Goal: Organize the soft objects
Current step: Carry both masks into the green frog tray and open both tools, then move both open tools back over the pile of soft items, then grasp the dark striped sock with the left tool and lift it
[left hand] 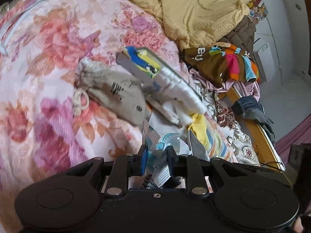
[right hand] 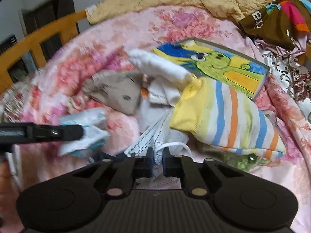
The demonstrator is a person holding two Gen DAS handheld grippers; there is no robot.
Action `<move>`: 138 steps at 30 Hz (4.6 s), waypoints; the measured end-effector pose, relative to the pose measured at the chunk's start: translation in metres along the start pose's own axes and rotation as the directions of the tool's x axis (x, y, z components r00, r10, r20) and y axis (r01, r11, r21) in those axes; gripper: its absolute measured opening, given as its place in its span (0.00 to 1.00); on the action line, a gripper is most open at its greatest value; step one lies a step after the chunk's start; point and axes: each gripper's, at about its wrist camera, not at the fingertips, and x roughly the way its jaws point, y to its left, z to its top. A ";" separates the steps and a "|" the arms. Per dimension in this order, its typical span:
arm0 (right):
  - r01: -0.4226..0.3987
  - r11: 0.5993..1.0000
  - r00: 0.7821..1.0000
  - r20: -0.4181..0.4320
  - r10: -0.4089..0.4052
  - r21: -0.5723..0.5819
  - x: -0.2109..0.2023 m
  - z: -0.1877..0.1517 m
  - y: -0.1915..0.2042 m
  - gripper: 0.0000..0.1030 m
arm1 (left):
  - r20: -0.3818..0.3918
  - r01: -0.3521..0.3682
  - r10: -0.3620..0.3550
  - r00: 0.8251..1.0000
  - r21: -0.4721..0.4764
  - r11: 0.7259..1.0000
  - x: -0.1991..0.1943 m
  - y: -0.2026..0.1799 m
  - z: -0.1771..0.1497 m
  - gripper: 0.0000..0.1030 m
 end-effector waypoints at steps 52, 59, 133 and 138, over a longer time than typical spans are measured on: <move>-0.027 0.875 0.960 0.256 -0.112 0.484 0.119 0.111 -0.235 0.24 | -0.166 -0.118 0.147 0.975 0.176 0.977 0.328 -0.092 0.154 0.32; 0.017 0.882 0.968 0.215 -0.133 0.471 0.113 0.112 -0.235 0.62 | -0.126 -0.163 0.185 0.975 0.169 0.972 0.311 -0.092 0.157 0.58; 0.184 0.977 0.941 0.268 -0.206 0.103 -0.055 -0.051 0.035 1.00 | 0.030 -0.173 0.181 0.983 0.482 0.859 -0.040 -0.027 -0.002 0.99; 0.160 0.972 0.957 0.214 -0.195 0.171 -0.047 -0.047 0.021 1.00 | -0.031 -0.136 0.184 0.982 0.555 0.821 -0.028 -0.033 -0.015 0.99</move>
